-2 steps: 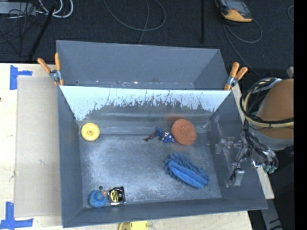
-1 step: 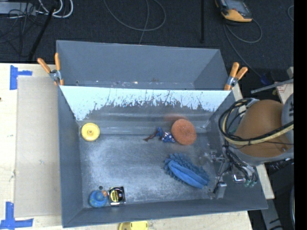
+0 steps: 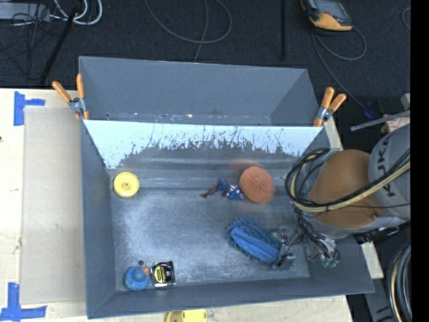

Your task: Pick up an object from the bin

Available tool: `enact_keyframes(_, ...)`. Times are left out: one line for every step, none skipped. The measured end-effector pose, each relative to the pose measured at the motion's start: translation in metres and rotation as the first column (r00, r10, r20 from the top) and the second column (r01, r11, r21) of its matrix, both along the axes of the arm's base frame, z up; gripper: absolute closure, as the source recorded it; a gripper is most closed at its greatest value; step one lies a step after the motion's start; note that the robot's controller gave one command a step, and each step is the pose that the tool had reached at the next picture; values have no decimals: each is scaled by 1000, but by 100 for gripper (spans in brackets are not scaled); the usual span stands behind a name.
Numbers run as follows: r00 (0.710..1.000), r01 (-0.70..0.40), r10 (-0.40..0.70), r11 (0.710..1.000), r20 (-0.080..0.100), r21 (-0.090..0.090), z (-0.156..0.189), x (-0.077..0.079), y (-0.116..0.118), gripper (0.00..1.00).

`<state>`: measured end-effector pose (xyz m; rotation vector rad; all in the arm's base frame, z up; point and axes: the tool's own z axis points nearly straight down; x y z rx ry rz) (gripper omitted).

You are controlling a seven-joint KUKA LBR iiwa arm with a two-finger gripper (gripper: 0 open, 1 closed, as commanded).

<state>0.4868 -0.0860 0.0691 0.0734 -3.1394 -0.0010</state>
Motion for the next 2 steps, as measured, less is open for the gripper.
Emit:
enact_keyframes(1000,-1,1,1000,0,0,0,0,0,100)
enact_keyframes(999,31,-31,1000,8,-1,175,-1,-8,100)
